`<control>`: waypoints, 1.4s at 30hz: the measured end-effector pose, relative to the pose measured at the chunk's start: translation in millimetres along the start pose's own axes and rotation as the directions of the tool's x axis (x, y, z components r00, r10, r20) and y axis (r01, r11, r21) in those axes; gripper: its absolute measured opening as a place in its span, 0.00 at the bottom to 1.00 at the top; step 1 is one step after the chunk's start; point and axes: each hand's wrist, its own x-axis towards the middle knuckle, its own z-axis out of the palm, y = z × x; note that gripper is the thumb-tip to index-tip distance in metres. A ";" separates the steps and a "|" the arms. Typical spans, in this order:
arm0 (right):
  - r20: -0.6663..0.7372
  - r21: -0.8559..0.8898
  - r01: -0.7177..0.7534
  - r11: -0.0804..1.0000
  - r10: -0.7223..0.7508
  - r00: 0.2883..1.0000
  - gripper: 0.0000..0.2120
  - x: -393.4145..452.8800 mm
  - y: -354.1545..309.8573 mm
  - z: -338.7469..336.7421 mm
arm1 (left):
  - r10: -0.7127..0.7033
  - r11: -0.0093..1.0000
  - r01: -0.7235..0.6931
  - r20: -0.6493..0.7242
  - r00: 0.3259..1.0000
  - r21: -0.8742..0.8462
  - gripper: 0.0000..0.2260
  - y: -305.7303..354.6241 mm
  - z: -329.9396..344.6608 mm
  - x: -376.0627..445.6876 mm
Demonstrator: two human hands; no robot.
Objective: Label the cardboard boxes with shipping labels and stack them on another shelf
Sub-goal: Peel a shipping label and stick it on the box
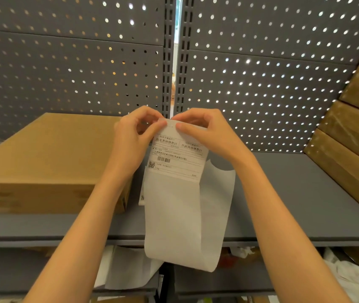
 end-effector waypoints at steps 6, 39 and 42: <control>0.067 0.118 -0.104 0.988 0.097 0.993 0.15 2.9 -1.2 -3.8 | -0.011 1.000 0.012 -0.045 0.999 0.020 0.01 -1.2 -1.5 1.8; 0.292 0.077 -0.117 0.990 0.090 0.952 0.12 23.8 7.7 -6.4 | -0.019 0.999 0.021 0.057 0.998 -0.041 0.01 -3.3 8.6 9.6; 0.374 0.038 -0.137 0.990 0.113 0.920 0.12 27.0 10.0 -9.8 | -0.017 1.000 0.018 0.065 0.998 -0.022 0.01 -5.8 7.7 10.6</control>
